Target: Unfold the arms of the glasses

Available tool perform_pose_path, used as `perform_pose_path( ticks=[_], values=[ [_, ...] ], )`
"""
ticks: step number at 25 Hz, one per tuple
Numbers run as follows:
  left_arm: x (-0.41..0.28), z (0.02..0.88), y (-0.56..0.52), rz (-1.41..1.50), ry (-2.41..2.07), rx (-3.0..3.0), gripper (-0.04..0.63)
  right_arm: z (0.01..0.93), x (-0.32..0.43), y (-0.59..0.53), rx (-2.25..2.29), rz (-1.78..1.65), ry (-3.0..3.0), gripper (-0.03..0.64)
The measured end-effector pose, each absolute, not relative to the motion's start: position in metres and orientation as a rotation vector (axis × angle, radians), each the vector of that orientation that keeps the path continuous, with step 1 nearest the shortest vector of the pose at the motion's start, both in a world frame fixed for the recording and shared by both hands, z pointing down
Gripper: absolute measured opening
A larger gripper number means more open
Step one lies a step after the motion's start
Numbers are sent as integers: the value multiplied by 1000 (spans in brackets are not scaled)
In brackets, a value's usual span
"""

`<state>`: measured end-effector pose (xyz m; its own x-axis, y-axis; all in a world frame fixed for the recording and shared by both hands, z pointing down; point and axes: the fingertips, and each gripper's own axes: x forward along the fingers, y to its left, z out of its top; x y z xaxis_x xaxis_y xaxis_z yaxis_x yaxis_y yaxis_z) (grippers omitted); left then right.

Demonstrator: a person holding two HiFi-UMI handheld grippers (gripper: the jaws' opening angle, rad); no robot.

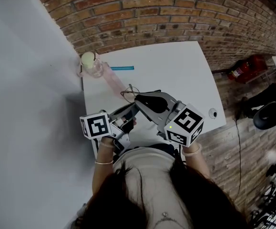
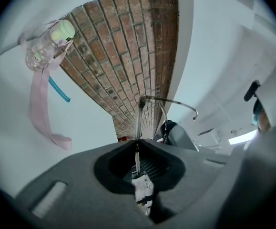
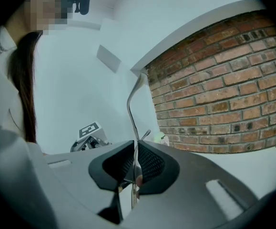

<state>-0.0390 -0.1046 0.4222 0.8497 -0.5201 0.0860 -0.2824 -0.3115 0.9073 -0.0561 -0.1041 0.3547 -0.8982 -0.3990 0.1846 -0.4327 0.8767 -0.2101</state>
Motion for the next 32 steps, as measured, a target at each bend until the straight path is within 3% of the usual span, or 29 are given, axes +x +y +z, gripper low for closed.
perform_pose_path(
  ticks=[32],
  values=[
    [-37,403,-105,-477,-455,1772,21,323,-46,-99,686,281,-3050,28]
  ],
)
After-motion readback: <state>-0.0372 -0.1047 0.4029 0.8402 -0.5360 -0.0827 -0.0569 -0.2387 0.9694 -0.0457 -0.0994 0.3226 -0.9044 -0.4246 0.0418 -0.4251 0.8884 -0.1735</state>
